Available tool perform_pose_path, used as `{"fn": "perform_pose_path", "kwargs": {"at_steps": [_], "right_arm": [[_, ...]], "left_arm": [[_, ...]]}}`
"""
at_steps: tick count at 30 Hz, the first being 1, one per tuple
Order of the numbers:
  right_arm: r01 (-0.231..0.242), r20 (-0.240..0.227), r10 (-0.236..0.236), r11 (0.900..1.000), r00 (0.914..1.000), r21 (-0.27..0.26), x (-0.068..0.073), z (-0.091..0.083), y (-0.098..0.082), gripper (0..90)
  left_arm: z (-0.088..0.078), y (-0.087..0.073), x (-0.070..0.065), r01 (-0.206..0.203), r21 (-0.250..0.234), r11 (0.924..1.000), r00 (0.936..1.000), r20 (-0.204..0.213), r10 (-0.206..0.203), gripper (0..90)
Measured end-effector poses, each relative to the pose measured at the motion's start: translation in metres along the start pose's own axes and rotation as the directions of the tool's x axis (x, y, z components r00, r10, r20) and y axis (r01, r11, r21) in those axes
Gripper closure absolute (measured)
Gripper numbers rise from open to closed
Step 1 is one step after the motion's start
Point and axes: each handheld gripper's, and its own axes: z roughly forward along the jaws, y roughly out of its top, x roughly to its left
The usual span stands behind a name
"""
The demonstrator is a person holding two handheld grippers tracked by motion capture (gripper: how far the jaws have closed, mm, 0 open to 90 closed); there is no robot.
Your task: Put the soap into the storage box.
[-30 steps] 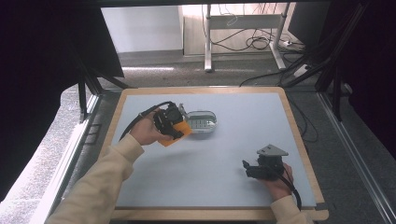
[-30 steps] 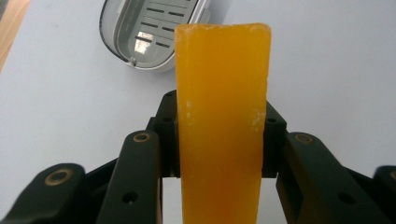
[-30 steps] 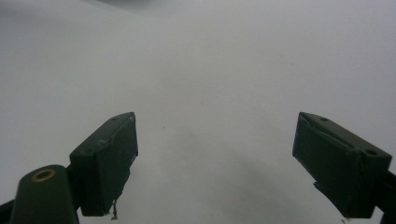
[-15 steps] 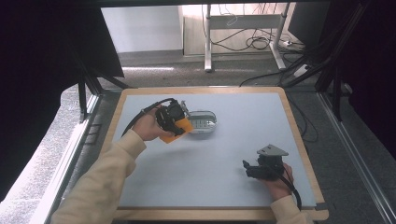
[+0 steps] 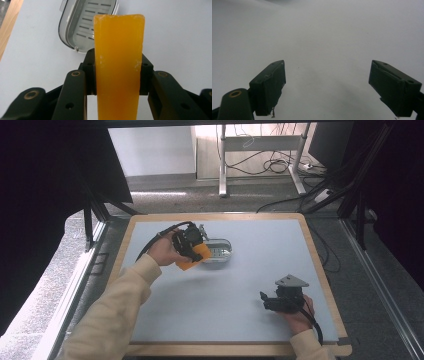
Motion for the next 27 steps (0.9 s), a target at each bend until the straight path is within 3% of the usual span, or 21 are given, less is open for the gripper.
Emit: {"fn": "perform_pose_path", "kwargs": {"at_steps": [11,27], "right_arm": [[0.001,0.001,-0.001,1.0,1.0,-0.001,0.0,0.0,0.0,14.6],[0.001,0.005,-0.001,1.0,1.0,-0.002,0.0,-0.001,0.0,14.6]], "left_arm": [[0.005,0.012,0.0,-0.03,0.015,0.9994,0.9993,-0.021,0.03,62.3],[0.011,0.026,0.003,-0.064,0.031,0.9974,0.9978,-0.016,0.065,62.3]]}}
